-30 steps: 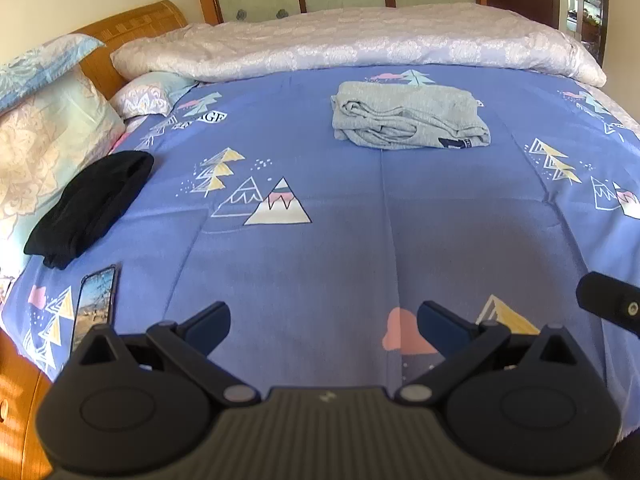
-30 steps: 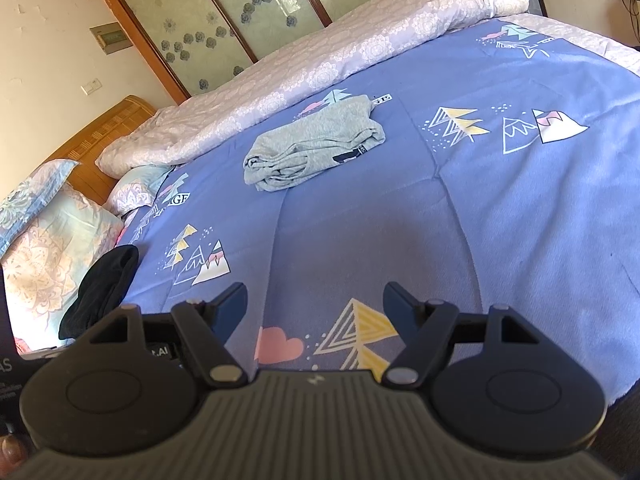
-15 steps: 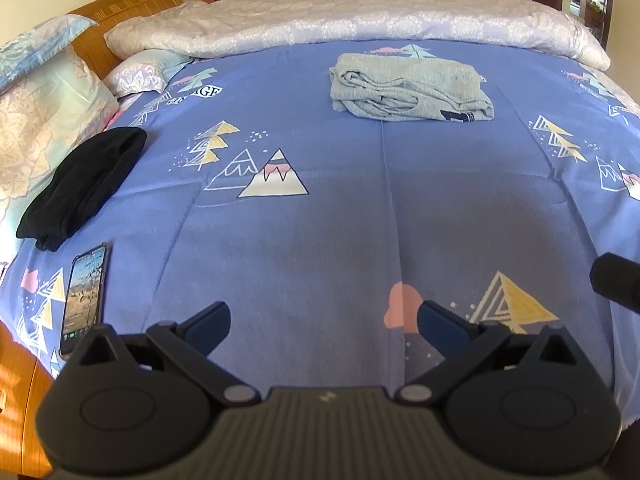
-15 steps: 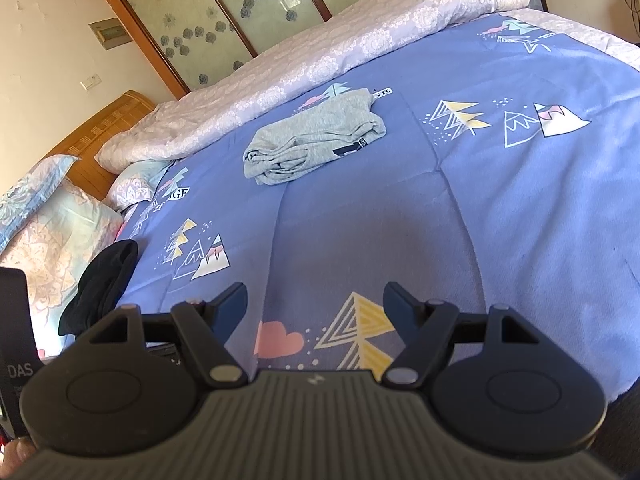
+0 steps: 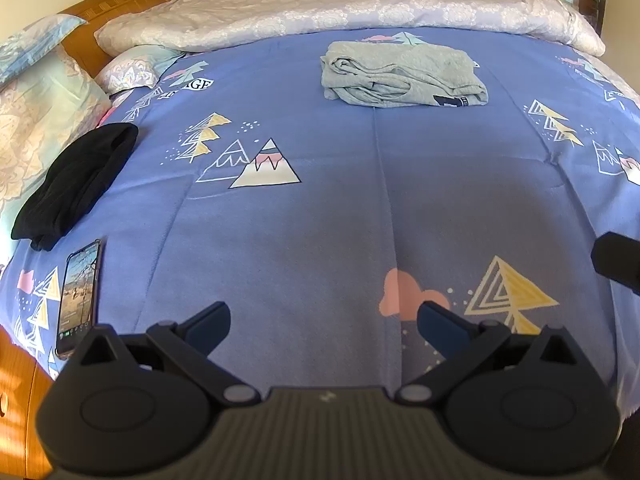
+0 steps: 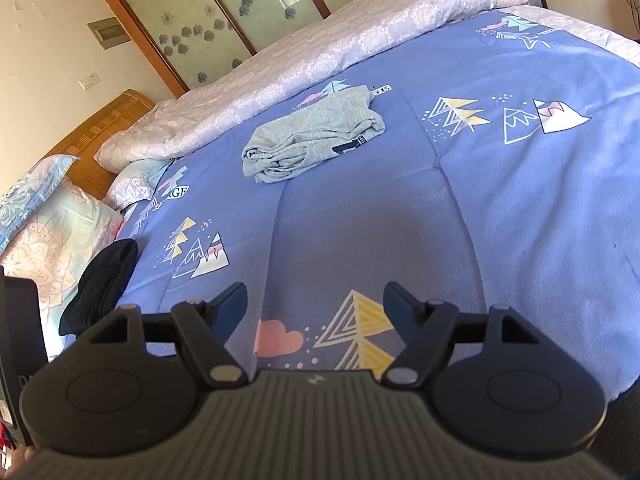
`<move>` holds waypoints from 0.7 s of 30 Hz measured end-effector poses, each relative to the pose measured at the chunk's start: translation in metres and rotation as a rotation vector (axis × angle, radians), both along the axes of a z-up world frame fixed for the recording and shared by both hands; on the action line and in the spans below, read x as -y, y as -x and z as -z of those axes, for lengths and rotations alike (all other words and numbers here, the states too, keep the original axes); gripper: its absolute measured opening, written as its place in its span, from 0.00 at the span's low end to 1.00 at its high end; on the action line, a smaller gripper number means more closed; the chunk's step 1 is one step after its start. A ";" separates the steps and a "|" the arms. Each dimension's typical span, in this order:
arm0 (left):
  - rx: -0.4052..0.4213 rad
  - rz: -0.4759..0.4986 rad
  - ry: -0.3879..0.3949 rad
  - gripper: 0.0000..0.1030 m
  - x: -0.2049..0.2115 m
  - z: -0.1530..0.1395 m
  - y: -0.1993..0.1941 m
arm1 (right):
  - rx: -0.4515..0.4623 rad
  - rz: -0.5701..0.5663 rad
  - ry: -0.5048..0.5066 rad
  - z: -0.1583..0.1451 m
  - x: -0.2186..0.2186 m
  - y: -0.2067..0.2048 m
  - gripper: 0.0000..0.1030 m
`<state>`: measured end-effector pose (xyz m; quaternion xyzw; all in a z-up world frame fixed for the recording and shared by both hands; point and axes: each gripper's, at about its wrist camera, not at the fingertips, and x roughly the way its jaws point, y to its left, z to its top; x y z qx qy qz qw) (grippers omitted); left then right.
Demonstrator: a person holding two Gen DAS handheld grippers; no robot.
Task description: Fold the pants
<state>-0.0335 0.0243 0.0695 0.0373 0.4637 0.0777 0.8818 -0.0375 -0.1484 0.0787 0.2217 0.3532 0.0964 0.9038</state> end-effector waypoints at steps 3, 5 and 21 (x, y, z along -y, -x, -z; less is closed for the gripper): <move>-0.004 0.003 -0.001 1.00 0.000 0.001 -0.001 | 0.000 0.000 0.000 0.000 0.000 0.000 0.75; -0.006 0.004 -0.001 1.00 0.001 0.001 -0.001 | 0.000 0.000 0.001 0.000 0.000 0.000 0.75; 0.004 0.036 0.032 1.00 0.005 0.001 -0.003 | -0.008 -0.001 -0.001 0.001 0.002 -0.002 0.75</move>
